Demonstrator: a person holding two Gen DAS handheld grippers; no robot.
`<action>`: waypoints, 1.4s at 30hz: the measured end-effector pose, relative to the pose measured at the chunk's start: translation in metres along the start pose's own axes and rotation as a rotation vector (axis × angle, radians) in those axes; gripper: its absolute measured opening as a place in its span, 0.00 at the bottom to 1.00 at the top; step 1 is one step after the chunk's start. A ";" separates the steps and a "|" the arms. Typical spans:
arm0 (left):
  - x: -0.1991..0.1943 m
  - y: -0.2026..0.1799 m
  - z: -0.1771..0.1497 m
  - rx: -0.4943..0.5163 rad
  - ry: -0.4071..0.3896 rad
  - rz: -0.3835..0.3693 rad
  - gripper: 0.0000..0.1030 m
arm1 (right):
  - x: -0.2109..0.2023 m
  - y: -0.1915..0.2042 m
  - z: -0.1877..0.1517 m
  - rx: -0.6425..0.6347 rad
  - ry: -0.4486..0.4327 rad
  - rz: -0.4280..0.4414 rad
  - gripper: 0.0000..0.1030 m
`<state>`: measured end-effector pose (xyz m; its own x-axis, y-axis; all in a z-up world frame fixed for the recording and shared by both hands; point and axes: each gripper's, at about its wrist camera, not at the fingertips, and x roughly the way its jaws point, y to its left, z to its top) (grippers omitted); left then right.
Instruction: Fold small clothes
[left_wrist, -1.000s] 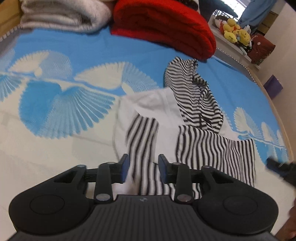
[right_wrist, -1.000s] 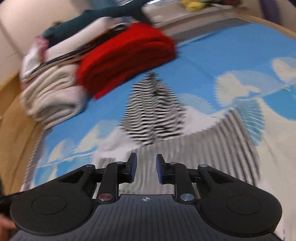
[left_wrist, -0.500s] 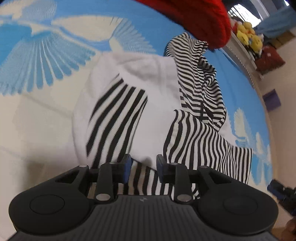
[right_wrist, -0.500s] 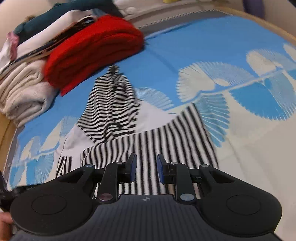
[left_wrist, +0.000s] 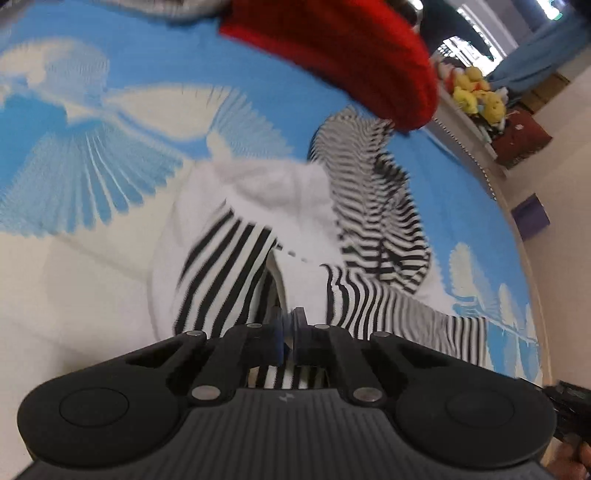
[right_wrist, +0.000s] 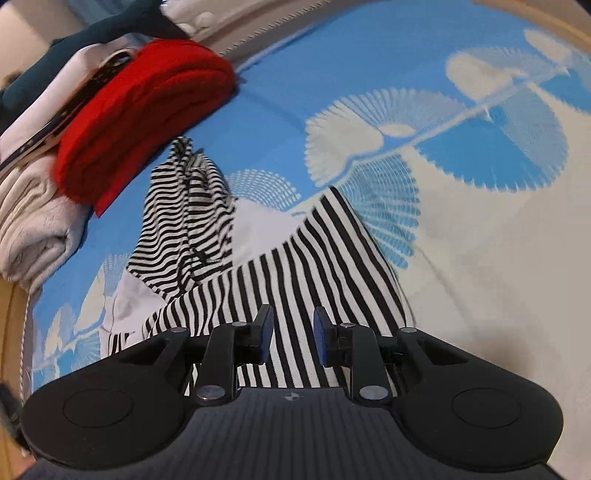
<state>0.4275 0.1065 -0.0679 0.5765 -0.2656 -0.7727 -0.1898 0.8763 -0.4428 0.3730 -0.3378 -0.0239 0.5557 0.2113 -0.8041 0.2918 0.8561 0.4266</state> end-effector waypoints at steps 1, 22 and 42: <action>-0.014 -0.002 -0.001 0.010 -0.011 0.009 0.04 | 0.002 -0.001 0.000 0.014 0.003 -0.004 0.25; 0.019 0.021 -0.042 0.122 0.216 0.207 0.21 | 0.050 -0.027 -0.033 0.109 0.124 -0.158 0.24; -0.020 -0.030 -0.012 0.281 -0.013 0.271 0.40 | 0.007 0.059 -0.018 -0.332 -0.061 -0.111 0.32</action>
<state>0.4121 0.0805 -0.0447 0.5455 -0.0058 -0.8381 -0.1128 0.9904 -0.0803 0.3794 -0.2777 -0.0118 0.5835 0.0885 -0.8073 0.0897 0.9809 0.1723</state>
